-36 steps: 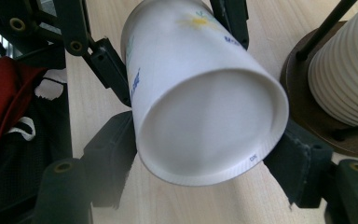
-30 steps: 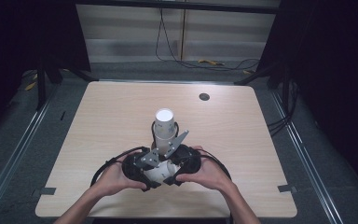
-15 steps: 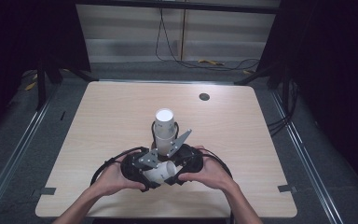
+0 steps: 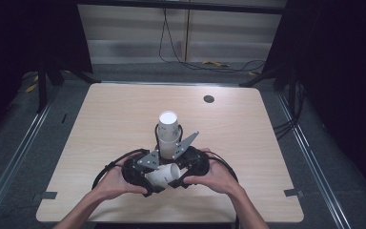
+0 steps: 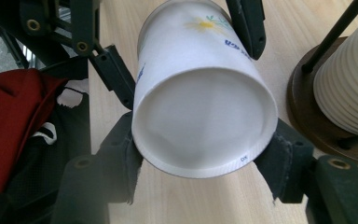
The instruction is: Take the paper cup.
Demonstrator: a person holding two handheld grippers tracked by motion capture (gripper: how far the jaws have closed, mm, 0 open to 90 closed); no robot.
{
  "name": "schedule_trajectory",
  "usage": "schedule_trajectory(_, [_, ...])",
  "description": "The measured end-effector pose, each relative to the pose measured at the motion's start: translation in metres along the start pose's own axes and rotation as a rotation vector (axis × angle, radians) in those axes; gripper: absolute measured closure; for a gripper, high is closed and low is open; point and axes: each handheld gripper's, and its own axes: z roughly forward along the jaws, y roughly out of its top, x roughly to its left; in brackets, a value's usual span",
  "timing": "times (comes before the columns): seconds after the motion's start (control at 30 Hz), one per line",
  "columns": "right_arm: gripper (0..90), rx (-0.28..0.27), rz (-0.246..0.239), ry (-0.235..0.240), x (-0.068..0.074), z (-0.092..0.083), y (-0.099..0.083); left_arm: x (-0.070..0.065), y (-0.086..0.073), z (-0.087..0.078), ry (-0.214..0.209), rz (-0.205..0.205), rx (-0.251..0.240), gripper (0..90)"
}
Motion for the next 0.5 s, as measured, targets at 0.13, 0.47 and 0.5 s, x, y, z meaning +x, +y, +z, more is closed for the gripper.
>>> schedule_trajectory(0.13, [38.2,-0.01,0.001,-0.005,0.0001,-0.0016,-0.0005,-0.0001,-0.0004,-0.0009,0.009,-0.004,-0.008,16.0])
schedule_trajectory(0.47, [38.2,-0.019,0.003,-0.023,0.0003,-0.0045,-0.0017,0.0023,-0.0045,-0.0092,0.016,-0.039,-0.091,15.9])
schedule_trajectory(0.5, [38.2,-0.02,-0.001,-0.023,0.0,-0.005,-0.0019,0.0023,-0.0045,-0.0092,0.016,-0.039,-0.091,15.9])
